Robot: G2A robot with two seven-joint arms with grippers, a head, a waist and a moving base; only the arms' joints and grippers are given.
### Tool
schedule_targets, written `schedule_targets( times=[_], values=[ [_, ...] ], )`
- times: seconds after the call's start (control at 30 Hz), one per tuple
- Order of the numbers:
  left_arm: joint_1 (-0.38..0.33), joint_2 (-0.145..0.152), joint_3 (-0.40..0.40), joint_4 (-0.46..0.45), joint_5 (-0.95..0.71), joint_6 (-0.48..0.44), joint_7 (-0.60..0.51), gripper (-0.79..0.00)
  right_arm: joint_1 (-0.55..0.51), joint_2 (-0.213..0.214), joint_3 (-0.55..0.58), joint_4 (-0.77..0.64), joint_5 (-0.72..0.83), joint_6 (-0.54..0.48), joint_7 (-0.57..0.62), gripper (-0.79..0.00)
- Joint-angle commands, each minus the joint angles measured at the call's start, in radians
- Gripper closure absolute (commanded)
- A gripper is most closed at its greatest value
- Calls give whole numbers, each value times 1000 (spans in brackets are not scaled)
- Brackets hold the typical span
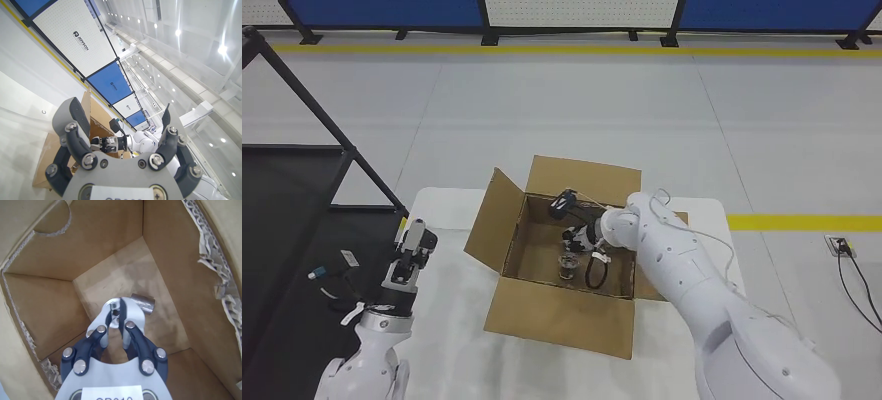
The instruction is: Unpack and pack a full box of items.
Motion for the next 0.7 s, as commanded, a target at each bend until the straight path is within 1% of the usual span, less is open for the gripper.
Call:
schedule_targets(
  times=[0.0, 0.13, 0.17, 0.23, 0.3, 0.37, 0.4, 0.5, 0.67],
  values=[
    [-6, 0, 1, 1, 1, 4, -2, -785, -4, 5, -1, -13, -13, 20, 15, 0],
    [-11, 1, 1, 3, 3, 6, -5, -785, -12, 15, 4, -51, -23, 57, 46, 0],
    [-12, 1, 0, 4, 3, 7, -5, -785, -15, 18, 7, -61, -23, 61, 54, -68],
    [-13, 2, -2, 7, 4, 8, -4, -785, -17, 24, 9, -80, -28, 64, 77, -240],
    [-13, 2, -4, 9, 3, 9, -4, -785, -18, 29, 9, -102, -39, 67, 108, -385],
    [-14, 2, -5, 11, 3, 10, -3, -785, -23, 34, 9, -128, -47, 67, 140, -748],
    [-14, 2, -5, 11, 3, 9, -3, -785, -25, 37, 11, -141, -49, 68, 153, -785],
    [-17, 3, -6, 14, 0, 12, -3, -785, -39, 42, 11, -183, -58, 78, 193, -785],
    [-21, 3, -3, 17, 0, 16, -2, -785, -72, 44, 9, -239, -73, 122, 249, -785]
  ],
)
